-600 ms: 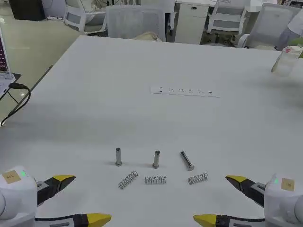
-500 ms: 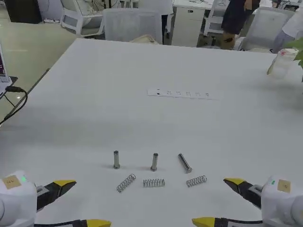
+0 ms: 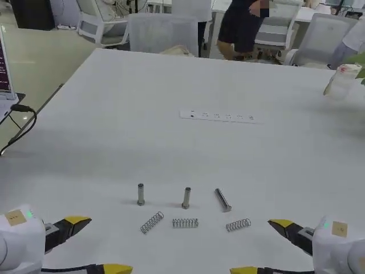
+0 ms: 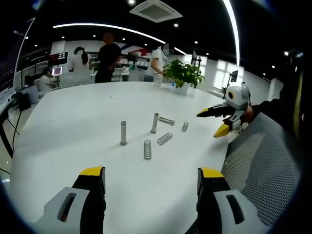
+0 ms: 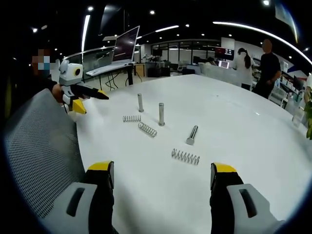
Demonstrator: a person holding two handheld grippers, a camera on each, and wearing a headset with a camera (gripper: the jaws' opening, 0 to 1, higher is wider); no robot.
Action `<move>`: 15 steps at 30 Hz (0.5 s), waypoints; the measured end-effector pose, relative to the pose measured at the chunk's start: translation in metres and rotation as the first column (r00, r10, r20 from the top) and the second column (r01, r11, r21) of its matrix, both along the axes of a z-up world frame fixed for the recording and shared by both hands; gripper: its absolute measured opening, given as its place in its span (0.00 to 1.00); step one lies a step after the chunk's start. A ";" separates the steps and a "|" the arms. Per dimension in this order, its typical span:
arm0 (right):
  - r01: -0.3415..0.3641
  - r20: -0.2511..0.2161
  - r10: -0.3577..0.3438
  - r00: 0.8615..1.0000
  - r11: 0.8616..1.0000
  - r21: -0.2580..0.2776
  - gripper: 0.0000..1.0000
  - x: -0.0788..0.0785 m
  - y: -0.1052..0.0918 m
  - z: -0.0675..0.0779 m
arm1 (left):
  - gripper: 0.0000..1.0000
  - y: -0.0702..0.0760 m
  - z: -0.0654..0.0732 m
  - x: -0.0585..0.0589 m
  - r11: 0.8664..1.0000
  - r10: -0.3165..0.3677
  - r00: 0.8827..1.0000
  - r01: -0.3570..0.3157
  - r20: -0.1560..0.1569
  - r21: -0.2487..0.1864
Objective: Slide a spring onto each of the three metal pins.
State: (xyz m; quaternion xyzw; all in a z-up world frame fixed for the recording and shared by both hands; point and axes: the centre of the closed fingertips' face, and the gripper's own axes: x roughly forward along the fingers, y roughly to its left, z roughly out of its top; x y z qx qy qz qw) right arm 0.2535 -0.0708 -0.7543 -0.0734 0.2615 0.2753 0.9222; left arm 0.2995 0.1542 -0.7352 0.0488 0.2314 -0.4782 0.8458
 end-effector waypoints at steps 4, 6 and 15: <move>-0.005 -0.001 0.005 1.000 1.000 0.002 0.80 0.000 0.001 0.000 | 0.73 0.003 0.001 0.001 1.000 0.016 1.000 -0.016 -0.002 0.003; -0.005 0.001 0.005 1.000 1.000 0.002 0.80 0.000 0.001 0.000 | 0.73 0.002 0.000 0.001 1.000 0.014 1.000 -0.014 -0.002 0.003; 0.031 0.016 -0.031 0.999 0.999 0.012 0.80 0.004 -0.005 0.003 | 0.73 0.000 -0.005 -0.002 1.000 -0.021 1.000 0.021 -0.007 0.015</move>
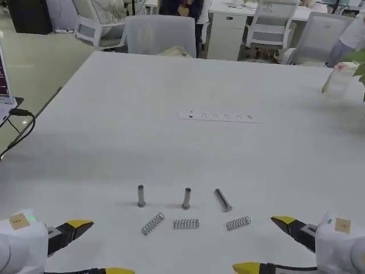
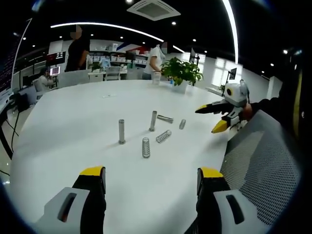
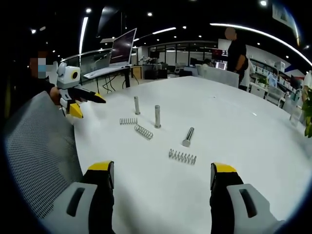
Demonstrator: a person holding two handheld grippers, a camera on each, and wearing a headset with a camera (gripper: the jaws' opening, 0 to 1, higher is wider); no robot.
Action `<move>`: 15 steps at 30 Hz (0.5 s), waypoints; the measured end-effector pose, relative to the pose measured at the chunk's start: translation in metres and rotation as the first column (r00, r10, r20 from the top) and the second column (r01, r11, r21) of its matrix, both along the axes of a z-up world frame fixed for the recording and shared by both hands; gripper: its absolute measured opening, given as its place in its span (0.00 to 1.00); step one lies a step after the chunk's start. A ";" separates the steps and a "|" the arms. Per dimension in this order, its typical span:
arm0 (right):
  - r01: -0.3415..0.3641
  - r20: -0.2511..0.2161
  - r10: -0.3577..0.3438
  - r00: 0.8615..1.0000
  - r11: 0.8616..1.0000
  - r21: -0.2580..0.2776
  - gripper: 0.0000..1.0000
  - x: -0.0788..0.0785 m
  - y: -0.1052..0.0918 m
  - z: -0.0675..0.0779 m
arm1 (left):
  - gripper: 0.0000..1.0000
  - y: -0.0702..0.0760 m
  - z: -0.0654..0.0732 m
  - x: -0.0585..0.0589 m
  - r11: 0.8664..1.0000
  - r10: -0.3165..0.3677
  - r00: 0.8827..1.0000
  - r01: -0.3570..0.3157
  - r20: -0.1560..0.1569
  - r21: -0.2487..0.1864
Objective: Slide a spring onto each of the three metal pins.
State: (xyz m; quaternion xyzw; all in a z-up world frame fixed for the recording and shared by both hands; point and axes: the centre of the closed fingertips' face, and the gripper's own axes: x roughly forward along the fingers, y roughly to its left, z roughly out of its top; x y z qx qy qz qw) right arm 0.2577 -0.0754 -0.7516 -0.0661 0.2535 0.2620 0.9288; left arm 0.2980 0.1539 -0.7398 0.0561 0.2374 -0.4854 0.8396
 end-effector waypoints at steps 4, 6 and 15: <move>-0.003 0.002 0.003 1.000 1.000 -0.010 0.80 -0.001 0.000 0.000 | 0.73 0.001 0.001 0.003 1.000 0.004 1.000 -0.004 0.001 -0.017; 0.004 0.001 -0.004 1.000 1.000 -0.012 0.80 -0.001 -0.002 0.001 | 0.73 -0.001 0.000 0.000 1.000 -0.005 1.000 0.005 -0.001 -0.013; -0.012 -0.010 0.012 1.000 1.000 -0.013 0.79 -0.002 0.002 -0.002 | 0.73 0.000 0.002 0.001 1.000 0.006 1.000 -0.006 0.005 -0.015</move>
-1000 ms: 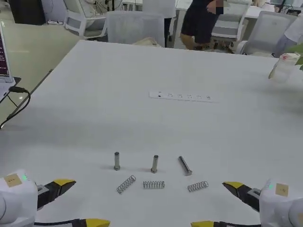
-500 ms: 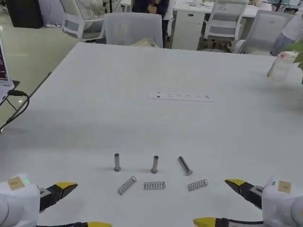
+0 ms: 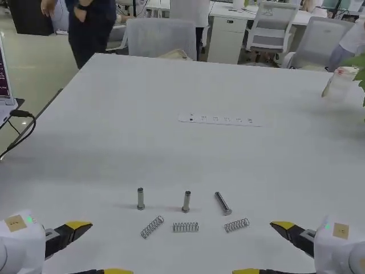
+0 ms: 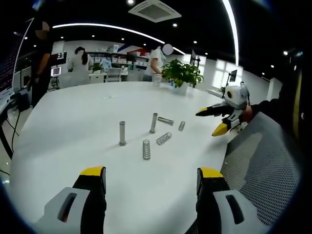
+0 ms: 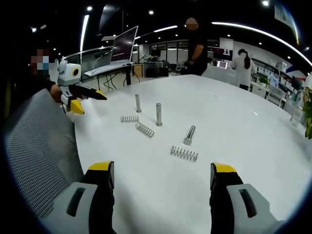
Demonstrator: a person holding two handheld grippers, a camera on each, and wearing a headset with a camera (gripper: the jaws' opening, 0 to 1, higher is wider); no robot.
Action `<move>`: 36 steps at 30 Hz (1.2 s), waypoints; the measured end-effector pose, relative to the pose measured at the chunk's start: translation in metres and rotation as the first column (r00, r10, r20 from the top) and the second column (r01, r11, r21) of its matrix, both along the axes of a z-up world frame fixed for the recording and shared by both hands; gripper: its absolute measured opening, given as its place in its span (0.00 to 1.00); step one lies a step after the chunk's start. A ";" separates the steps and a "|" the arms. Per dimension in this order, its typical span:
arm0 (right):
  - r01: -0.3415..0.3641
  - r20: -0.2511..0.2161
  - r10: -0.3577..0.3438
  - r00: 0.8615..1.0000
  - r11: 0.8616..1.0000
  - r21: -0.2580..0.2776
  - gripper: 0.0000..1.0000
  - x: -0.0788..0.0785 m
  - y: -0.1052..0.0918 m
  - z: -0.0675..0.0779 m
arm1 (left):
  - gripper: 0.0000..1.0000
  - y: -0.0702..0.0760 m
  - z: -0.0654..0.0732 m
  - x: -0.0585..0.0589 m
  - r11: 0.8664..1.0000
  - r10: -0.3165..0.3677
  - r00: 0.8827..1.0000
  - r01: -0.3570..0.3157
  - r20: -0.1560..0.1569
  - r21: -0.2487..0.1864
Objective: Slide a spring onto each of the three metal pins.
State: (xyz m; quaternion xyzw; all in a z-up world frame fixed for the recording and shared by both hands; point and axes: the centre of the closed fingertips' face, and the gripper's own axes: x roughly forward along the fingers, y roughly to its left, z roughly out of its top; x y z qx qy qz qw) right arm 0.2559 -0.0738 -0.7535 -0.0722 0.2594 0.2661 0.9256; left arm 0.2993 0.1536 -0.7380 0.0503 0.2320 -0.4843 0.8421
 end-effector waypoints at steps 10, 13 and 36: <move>-0.021 -0.012 0.020 1.000 1.000 -0.010 0.79 -0.002 0.002 -0.003 | 0.72 0.002 0.002 0.003 1.000 0.011 1.000 -0.011 0.003 -0.007; -0.023 -0.013 0.022 1.000 1.000 -0.014 0.79 -0.002 0.002 -0.003 | 0.72 0.002 0.003 0.004 1.000 0.015 1.000 -0.015 0.006 -0.012; 0.016 -0.015 -0.017 1.000 0.999 -0.051 0.75 0.000 -0.013 -0.007 | 0.72 -0.002 0.011 0.003 0.999 0.018 1.000 -0.018 0.023 -0.040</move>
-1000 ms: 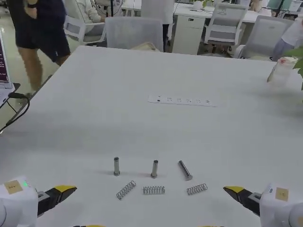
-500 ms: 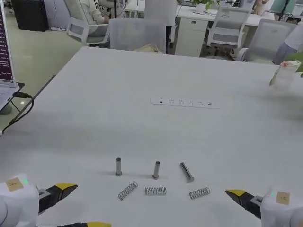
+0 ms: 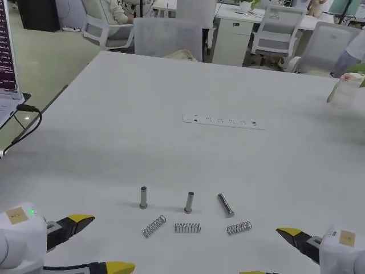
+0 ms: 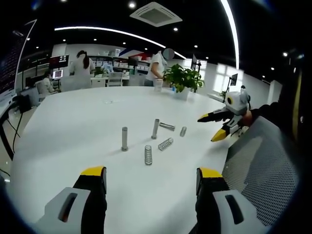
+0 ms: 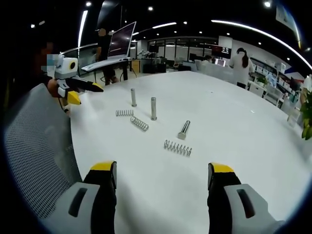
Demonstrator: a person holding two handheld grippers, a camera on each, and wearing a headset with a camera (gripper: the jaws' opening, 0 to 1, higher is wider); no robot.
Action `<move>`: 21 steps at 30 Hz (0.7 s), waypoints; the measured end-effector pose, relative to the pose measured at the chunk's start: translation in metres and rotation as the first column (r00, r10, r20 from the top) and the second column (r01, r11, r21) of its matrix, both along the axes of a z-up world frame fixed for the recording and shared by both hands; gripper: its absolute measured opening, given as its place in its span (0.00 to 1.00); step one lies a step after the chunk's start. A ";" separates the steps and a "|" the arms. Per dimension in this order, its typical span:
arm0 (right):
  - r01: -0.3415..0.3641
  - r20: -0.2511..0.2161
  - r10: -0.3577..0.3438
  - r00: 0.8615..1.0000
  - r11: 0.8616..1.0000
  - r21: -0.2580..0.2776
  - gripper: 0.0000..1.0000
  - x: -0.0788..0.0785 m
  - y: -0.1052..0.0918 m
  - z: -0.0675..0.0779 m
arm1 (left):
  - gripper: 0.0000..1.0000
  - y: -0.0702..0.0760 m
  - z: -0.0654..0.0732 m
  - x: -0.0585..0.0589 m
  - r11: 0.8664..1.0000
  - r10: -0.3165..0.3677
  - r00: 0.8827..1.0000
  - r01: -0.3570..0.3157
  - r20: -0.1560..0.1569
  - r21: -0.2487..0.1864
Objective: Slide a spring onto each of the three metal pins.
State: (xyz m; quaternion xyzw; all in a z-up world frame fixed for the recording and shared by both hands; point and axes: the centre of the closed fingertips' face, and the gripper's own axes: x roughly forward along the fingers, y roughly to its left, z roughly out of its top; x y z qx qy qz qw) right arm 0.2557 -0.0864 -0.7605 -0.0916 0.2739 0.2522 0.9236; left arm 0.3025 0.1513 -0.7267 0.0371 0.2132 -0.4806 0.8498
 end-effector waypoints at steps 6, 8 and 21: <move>-0.014 -0.005 0.014 1.000 1.000 -0.018 0.75 0.003 -0.003 0.005 | 0.72 0.001 0.003 0.001 1.000 0.000 1.000 0.000 0.013 -0.004; -0.018 -0.003 0.017 1.000 0.999 -0.033 0.75 0.006 -0.007 0.008 | 0.72 0.001 0.003 0.001 1.000 -0.007 1.000 0.007 0.018 -0.001; -0.026 0.033 0.027 0.999 0.998 -0.051 0.73 0.050 -0.024 0.043 | 0.72 0.002 0.004 0.004 1.000 -0.023 0.999 0.022 0.042 0.017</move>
